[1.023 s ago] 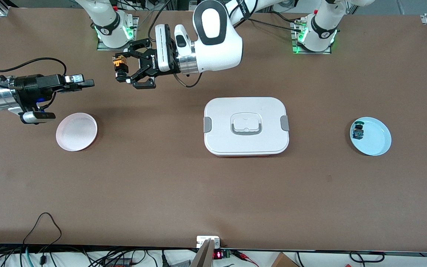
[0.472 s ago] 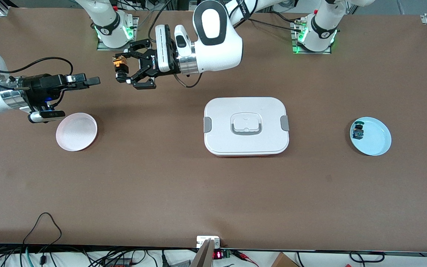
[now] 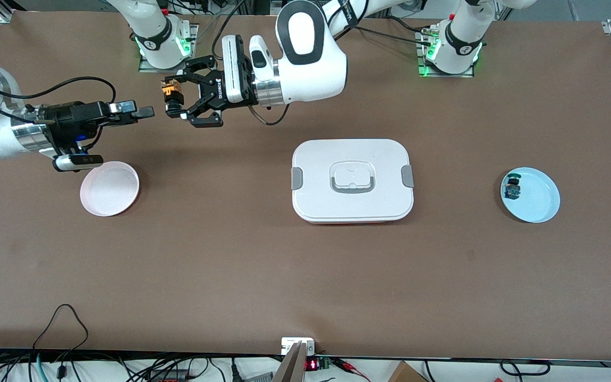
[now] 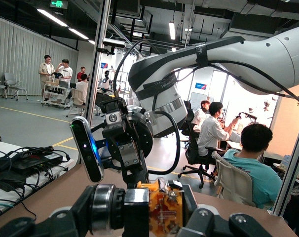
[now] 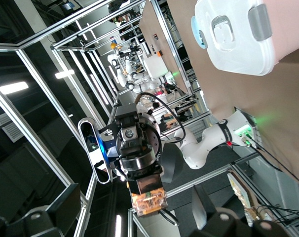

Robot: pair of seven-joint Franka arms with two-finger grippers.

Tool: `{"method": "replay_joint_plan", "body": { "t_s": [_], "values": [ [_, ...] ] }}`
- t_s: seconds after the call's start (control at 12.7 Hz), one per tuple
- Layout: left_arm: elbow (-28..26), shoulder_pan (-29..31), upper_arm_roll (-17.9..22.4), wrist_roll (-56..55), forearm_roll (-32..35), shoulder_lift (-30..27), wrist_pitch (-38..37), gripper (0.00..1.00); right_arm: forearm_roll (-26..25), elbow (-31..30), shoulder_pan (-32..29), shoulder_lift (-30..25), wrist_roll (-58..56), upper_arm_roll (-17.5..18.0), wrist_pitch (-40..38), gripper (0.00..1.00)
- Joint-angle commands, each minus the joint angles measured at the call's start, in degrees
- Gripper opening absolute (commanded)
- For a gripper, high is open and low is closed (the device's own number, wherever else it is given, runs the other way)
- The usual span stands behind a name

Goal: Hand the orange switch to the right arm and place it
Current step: 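Bring the right gripper to the switch while the left gripper holds it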

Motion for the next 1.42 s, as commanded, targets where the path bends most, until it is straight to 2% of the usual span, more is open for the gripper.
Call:
{"method": "replay_joint_plan", "body": {
  "t_s": [0.0, 0.94, 1.34],
  "values": [
    [2.46, -1.14, 0.63, 0.03, -1.03, 0.92, 1.03, 0.01, 2.36, -3.63, 0.8, -3.02, -0.25, 0.1, 1.93, 1.0],
    [2.46, -1.14, 0.63, 0.03, -1.03, 0.92, 1.03, 0.03, 2.53, -5.65, 4.14, -4.7, -0.25, 0.28, 4.92, 1.0],
    [2.46, -1.14, 0.63, 0.03, -1.03, 1.01, 1.03, 0.03, 5.96, -7.5, 4.32, -5.14, -1.38, 0.28, 5.97, 0.99]
  ]
}}
